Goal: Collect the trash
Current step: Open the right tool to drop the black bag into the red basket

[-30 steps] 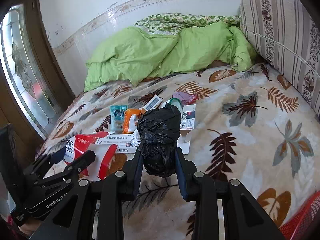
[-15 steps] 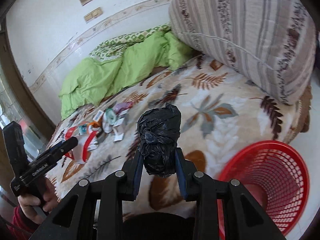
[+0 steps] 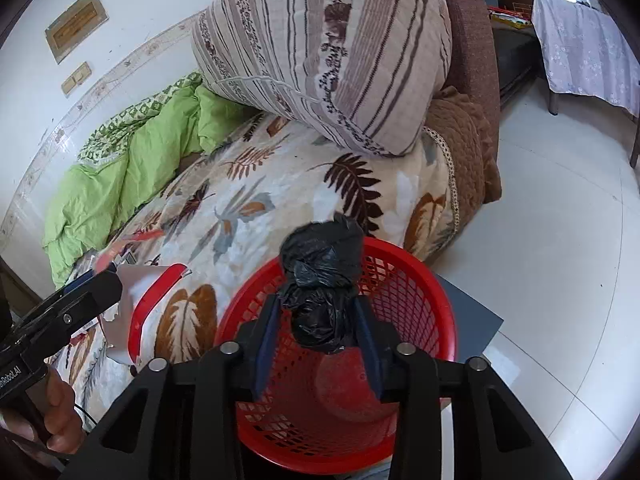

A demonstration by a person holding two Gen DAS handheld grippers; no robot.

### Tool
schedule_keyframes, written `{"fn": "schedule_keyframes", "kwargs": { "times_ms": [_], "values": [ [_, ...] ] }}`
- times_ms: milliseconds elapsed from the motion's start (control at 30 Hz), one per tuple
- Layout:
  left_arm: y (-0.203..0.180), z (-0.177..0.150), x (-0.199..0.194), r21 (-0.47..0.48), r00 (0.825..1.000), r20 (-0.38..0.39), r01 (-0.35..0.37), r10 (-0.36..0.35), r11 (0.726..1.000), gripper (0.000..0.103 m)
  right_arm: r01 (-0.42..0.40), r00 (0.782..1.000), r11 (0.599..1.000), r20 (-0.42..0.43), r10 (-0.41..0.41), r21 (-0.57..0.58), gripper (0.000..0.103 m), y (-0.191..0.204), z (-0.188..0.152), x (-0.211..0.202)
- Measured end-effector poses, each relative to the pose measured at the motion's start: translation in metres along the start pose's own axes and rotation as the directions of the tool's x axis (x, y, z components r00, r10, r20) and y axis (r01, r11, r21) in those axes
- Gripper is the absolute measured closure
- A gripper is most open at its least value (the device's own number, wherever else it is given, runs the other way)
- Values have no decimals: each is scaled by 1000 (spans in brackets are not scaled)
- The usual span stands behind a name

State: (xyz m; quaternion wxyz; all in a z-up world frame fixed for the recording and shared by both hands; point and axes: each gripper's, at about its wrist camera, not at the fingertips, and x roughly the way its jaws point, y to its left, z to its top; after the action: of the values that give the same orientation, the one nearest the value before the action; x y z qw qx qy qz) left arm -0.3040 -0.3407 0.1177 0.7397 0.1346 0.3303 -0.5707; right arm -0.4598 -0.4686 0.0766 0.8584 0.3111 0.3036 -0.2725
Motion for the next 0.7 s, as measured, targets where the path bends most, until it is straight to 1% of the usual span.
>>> {"fn": "schedule_keyframes", "kwargs": {
  "times_ms": [67,133,233,300,400,533,633,700],
  "values": [
    [-3,-1,3,-4,1000,-14,1,-1,1000,30,11,1000,1000,9,-11,16,59,-8,-1,-3],
    [-1,-3,2,-18,1000,-16,5,-5,1000,27,17,1000,1000,17,-18,19,58,-11,0,-5],
    [9,-6,-8,-42,1000,-11,-19,19,999,26,13,1000,1000,25,-13,18,57,-8,0,-8],
    [20,-10,-18,-67,999,-4,-40,40,997,24,-6,1000,1000,25,6,11,52,-2,1,-7],
    [39,-20,-33,-106,995,-5,-100,100,989,22,-50,999,999,21,50,-12,47,15,3,-5],
    [69,-36,-58,-162,983,-25,-185,184,969,22,-106,994,993,2,106,-61,45,46,1,-1],
    [93,-50,-81,-202,968,-22,-248,249,947,22,-151,988,982,-23,150,-114,45,74,0,3],
    [109,-60,-98,-227,954,-18,-296,300,928,22,-173,985,974,-28,171,-149,45,90,-1,1]
  ]
}}
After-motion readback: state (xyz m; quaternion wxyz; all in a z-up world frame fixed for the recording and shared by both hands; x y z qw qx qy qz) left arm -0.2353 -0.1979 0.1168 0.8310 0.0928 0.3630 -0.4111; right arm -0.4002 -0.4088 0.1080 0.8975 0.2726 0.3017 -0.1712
